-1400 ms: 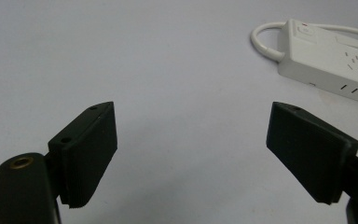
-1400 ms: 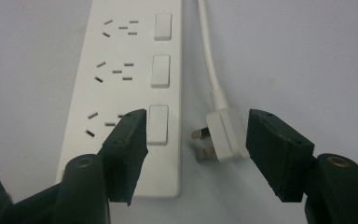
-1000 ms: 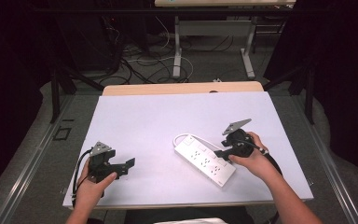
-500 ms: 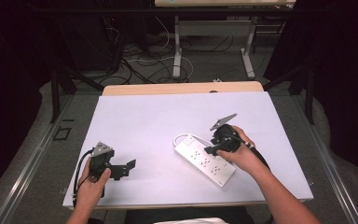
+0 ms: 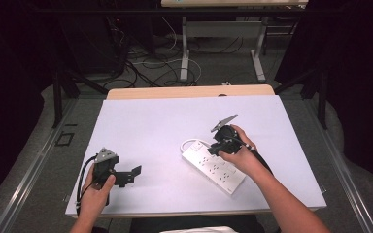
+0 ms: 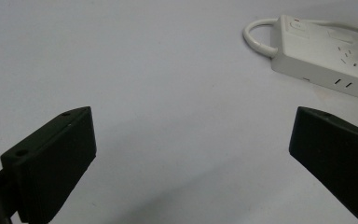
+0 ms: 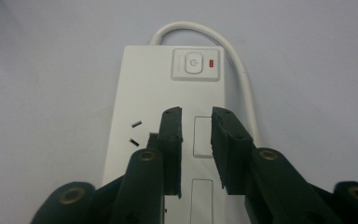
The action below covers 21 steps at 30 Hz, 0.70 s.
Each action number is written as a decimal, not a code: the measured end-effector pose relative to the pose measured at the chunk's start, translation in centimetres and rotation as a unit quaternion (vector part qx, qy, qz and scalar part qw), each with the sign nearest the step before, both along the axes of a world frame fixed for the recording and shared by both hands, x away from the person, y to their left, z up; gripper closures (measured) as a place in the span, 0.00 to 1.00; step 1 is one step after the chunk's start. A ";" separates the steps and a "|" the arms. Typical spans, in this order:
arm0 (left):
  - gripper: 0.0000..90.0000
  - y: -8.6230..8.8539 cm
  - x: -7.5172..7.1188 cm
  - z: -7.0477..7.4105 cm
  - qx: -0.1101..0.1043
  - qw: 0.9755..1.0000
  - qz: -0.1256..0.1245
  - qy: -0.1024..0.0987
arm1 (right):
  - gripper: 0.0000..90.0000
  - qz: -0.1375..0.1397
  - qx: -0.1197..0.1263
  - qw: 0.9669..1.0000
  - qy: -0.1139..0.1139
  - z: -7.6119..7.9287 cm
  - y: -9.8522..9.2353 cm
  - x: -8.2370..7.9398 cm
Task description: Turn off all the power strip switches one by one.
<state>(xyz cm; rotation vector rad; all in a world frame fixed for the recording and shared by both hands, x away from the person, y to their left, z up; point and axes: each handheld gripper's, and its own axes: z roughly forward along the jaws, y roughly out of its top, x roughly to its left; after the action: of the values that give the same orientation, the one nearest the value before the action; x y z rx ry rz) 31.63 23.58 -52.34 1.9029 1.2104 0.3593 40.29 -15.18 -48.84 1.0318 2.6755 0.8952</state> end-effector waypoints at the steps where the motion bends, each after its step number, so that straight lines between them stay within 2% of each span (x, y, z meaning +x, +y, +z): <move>1: 0.01 0.0 0.0 0.0 0.001 1.000 0.000 0.001 | 0.89 0.003 -0.001 1.000 0.008 -0.2 0.4 0.3; 4: 0.01 0.0 0.0 0.0 0.000 1.000 0.001 0.001 | 0.92 0.007 -0.001 1.000 0.006 -0.4 0.8 0.6; 7: 0.01 0.0 0.0 0.0 -0.004 1.000 0.002 0.003 | 1.00 0.007 -0.003 1.000 0.003 -0.6 1.5 1.1; 8: 0.01 0.1 0.0 -0.1 -0.004 1.000 0.002 0.005 | 1.00 -0.003 -0.007 1.000 0.009 -0.6 1.7 1.1; 15: 0.01 0.1 0.1 -0.1 -0.006 1.000 0.004 0.004 | 1.00 -0.002 -0.010 1.000 0.012 -1.0 2.6 1.9; 16: 0.01 0.1 0.0 -0.1 -0.005 1.000 0.002 0.006 | 1.00 0.001 -0.018 1.000 0.011 -1.1 2.8 2.2; 19: 0.01 0.2 0.1 -0.1 -0.002 1.000 0.002 0.004 | 1.00 -0.011 -0.018 1.000 0.023 -1.2 3.2 2.5; 21: 0.01 0.2 0.1 -0.1 -0.004 1.000 0.003 0.005 | 1.00 -0.007 -0.022 1.000 0.018 -1.3 3.3 2.8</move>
<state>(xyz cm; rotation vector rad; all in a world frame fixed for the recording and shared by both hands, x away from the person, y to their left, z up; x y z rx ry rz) 31.73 23.82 -52.40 1.8963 1.2214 0.3482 43.13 -11.91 -50.10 1.0665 2.7003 0.8205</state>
